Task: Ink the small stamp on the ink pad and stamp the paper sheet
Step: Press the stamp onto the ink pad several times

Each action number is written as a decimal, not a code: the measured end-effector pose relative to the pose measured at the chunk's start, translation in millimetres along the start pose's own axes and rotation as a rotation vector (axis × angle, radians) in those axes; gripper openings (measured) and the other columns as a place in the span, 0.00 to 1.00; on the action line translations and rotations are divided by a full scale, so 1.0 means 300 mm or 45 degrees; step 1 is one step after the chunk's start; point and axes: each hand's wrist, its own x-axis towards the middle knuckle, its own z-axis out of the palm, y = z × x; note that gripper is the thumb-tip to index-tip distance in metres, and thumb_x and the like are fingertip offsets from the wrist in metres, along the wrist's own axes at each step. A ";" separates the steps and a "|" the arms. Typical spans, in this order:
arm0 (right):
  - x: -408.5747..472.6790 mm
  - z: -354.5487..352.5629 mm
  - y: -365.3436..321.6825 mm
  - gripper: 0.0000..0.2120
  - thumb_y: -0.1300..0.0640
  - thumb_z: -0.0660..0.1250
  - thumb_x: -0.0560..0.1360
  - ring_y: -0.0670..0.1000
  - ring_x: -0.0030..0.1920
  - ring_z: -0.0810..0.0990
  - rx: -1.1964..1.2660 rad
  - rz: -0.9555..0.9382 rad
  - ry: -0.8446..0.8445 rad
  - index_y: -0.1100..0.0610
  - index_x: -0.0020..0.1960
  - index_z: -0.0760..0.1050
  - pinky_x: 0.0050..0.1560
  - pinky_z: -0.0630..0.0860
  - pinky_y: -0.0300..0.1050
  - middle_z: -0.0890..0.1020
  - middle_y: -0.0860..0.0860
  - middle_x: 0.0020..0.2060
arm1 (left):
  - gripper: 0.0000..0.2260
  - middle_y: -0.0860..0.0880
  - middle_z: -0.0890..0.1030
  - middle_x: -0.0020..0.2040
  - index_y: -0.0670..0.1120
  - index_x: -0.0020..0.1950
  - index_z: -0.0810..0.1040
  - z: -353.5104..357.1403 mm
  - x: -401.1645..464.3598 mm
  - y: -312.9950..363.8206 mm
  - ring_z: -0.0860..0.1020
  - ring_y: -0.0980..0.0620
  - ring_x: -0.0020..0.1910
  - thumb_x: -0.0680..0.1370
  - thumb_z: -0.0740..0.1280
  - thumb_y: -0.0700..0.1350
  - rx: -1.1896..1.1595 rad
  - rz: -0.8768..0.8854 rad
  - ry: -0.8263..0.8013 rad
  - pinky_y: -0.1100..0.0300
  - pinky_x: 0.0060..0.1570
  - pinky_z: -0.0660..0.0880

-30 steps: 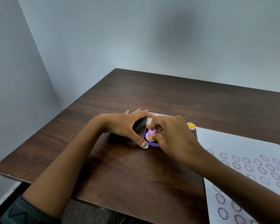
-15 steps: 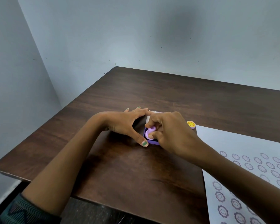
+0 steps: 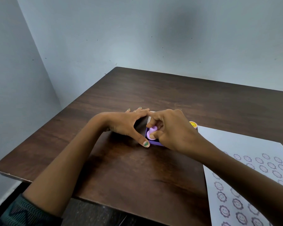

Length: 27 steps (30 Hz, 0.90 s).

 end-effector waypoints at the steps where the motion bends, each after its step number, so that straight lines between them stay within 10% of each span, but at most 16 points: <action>1: -0.003 0.002 0.002 0.07 0.62 0.72 0.65 0.50 0.41 0.78 0.011 0.006 0.018 0.56 0.43 0.80 0.45 0.75 0.43 0.84 0.53 0.42 | 0.45 0.59 0.46 0.78 0.64 0.73 0.51 -0.002 0.000 0.001 0.36 0.57 0.75 0.63 0.75 0.61 -0.002 -0.006 -0.002 0.52 0.72 0.33; 27: -0.015 0.031 0.029 0.06 0.59 0.71 0.66 0.48 0.36 0.73 -0.037 -0.048 0.143 0.56 0.43 0.78 0.38 0.69 0.41 0.83 0.52 0.39 | 0.43 0.59 0.47 0.78 0.63 0.73 0.53 0.000 -0.008 0.011 0.37 0.59 0.74 0.65 0.75 0.59 -0.009 0.013 0.003 0.52 0.72 0.33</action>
